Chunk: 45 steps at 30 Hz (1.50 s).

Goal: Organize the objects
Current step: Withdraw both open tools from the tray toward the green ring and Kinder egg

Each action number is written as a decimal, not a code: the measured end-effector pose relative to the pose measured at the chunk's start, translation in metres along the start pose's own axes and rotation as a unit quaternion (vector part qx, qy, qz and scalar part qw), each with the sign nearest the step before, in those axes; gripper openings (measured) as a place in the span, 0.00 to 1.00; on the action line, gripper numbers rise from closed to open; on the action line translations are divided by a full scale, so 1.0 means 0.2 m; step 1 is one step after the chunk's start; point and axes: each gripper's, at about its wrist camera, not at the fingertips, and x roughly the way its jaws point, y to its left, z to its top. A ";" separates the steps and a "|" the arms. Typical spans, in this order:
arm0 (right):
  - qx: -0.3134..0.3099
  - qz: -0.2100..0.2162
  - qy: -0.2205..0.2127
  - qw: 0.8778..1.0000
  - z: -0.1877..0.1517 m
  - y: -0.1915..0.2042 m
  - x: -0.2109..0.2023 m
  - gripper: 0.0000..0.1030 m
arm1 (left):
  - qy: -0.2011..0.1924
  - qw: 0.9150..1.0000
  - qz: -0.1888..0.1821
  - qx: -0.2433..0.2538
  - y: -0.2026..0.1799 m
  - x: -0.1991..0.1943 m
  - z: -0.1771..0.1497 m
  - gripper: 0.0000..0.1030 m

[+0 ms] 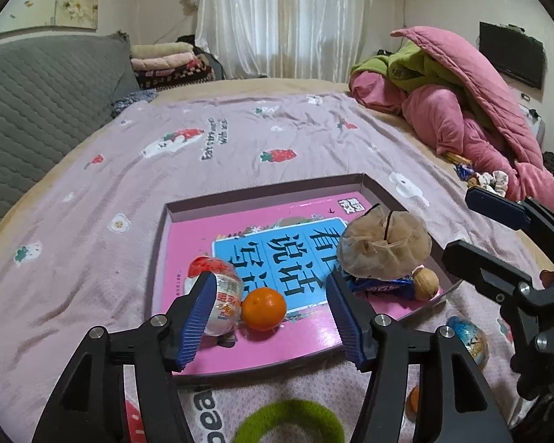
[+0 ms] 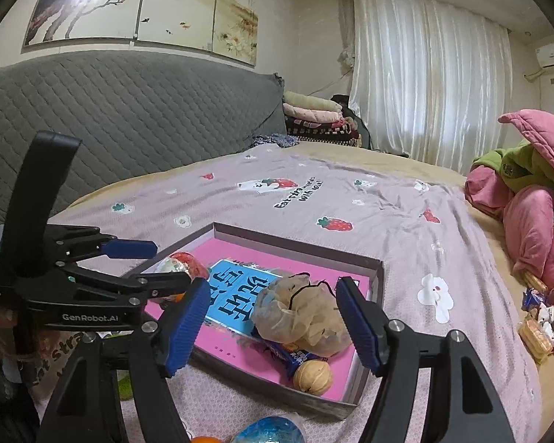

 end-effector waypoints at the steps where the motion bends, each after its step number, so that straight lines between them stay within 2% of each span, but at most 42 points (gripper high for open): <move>1: 0.001 0.003 -0.002 1.000 0.00 0.00 0.00 0.68 | -0.004 1.000 0.004 0.000 0.00 -0.01 0.00 0.63; 13: 0.014 0.006 -0.013 1.000 -0.02 -0.01 -0.12 0.74 | -0.038 0.999 0.015 -0.007 -0.02 -0.18 -0.09 0.70; 28: 0.030 -0.009 0.011 0.999 -0.16 0.00 -0.19 0.74 | -0.027 0.999 0.027 -0.029 0.04 -0.30 -0.26 0.71; 32: 0.017 -0.020 0.016 1.000 -0.20 0.04 -0.21 0.74 | -0.022 0.999 0.030 -0.029 0.04 -0.32 -0.30 0.71; 41: 0.019 -0.020 0.008 1.000 -0.25 0.09 -0.29 0.74 | -0.028 0.999 0.026 -0.031 0.02 -0.40 -0.37 0.71; 45: 0.028 -0.016 0.004 0.999 -0.27 0.09 -0.33 0.80 | -0.024 0.999 0.024 -0.031 0.00 -0.42 -0.40 0.71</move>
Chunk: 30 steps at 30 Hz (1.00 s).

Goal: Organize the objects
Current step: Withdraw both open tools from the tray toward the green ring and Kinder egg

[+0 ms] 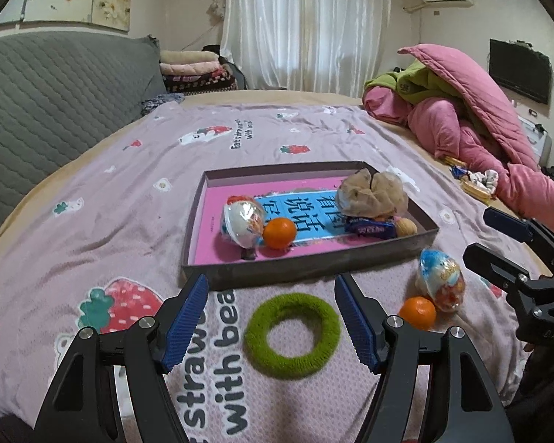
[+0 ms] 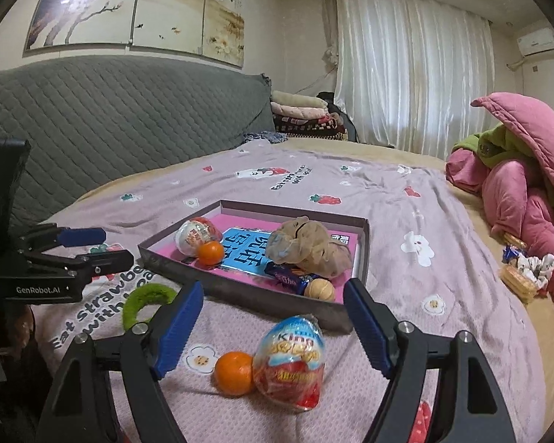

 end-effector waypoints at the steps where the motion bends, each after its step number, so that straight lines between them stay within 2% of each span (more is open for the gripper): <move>1: 0.001 0.000 -0.002 1.000 0.00 0.00 -0.01 0.80 | 0.001 1.000 0.000 -0.001 -0.01 0.00 -0.01 0.71; 6: 0.020 0.011 -0.011 1.000 0.00 -0.02 -0.05 0.81 | 0.011 1.000 -0.011 -0.018 -0.01 -0.02 -0.04 0.71; 14: 0.031 0.015 -0.015 0.999 -0.03 -0.02 -0.09 0.82 | 0.018 1.000 -0.009 -0.016 -0.03 -0.04 -0.08 0.71; 30: 0.040 0.018 0.013 0.999 -0.10 0.00 -0.09 0.83 | 0.054 0.998 -0.013 0.001 -0.07 -0.03 -0.18 0.71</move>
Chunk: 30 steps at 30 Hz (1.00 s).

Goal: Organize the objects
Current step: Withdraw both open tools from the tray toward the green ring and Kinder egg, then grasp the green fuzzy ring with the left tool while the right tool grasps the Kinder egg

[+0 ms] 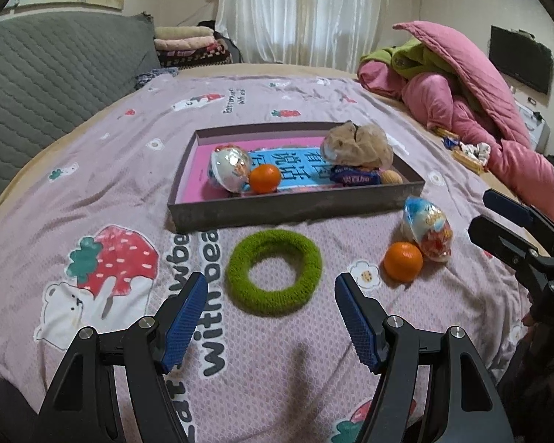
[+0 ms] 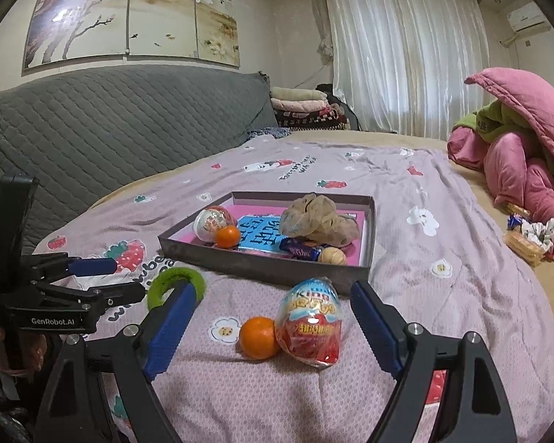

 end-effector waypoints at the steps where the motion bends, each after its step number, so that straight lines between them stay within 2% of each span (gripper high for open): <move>1: 0.001 -0.001 0.002 1.000 0.00 0.00 0.00 0.83 | 0.002 1.000 0.000 0.003 -0.01 0.00 -0.01 0.71; 11: -0.005 -0.031 0.028 0.999 -0.03 -0.01 0.06 0.83 | 0.015 1.000 0.004 0.027 -0.05 0.07 -0.05 0.71; 20: -0.004 -0.035 0.042 0.998 -0.04 -0.02 0.12 0.83 | 0.021 0.999 0.012 0.037 -0.06 0.17 -0.05 0.71; 30: 0.026 -0.046 0.057 0.997 -0.06 -0.08 0.18 0.83 | 0.021 0.999 0.016 0.040 -0.08 0.24 -0.01 0.71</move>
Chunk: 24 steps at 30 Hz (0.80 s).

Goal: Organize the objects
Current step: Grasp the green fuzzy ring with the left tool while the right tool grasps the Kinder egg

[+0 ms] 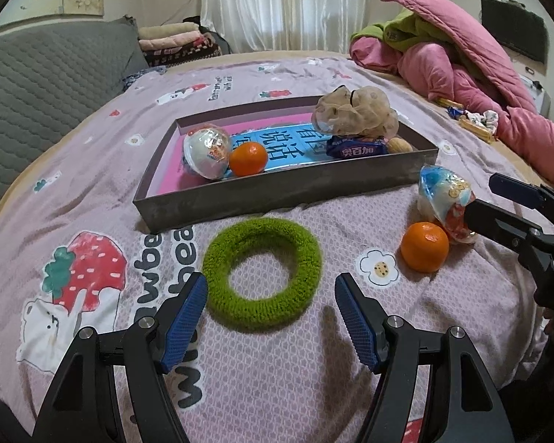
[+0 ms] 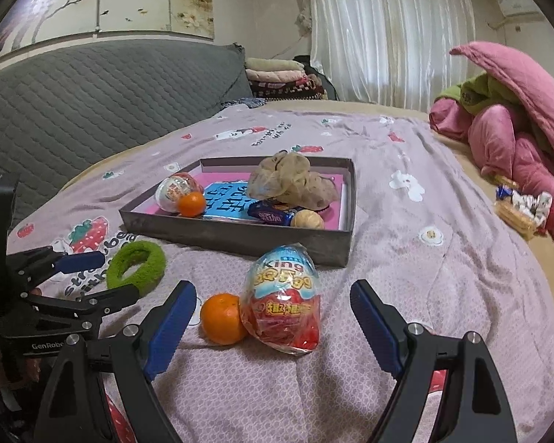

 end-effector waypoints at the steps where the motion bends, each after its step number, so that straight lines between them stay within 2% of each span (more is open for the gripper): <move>1: 0.004 -0.002 0.002 1.000 0.00 -0.01 0.01 0.83 | 0.001 1.000 -0.001 -0.001 0.00 0.01 0.00 0.71; 8: 0.019 -0.007 0.012 1.000 0.03 -0.03 0.08 0.83 | 0.004 1.000 -0.011 -0.013 0.02 0.05 0.03 0.71; 19: 0.029 -0.006 0.038 0.999 0.04 -0.05 0.17 0.81 | 0.006 1.000 -0.015 -0.004 -0.01 0.11 0.06 0.71; 24: 0.036 -0.001 0.057 0.998 0.03 -0.06 0.22 0.65 | 0.021 0.999 -0.024 0.001 -0.04 0.16 0.06 0.68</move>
